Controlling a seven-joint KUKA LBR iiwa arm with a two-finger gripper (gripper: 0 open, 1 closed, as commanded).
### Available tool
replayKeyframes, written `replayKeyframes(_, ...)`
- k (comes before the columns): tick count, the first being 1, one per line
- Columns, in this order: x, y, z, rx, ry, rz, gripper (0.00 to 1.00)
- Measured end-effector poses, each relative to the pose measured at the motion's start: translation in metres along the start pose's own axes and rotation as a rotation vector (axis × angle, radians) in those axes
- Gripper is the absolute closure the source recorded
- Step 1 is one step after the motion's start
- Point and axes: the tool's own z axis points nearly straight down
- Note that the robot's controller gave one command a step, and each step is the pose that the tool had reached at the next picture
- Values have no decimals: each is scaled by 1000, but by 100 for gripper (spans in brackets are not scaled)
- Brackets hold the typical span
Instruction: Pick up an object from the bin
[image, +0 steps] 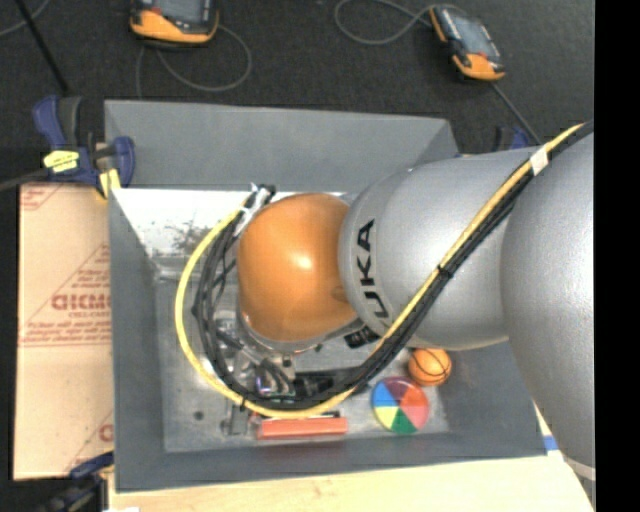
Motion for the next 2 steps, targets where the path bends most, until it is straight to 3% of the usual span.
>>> replayKeyframes(1,-2,-1,-4,-2,-7,4,0)
replayKeyframes(2,-18,-31,20,-1,-9,-39,0)
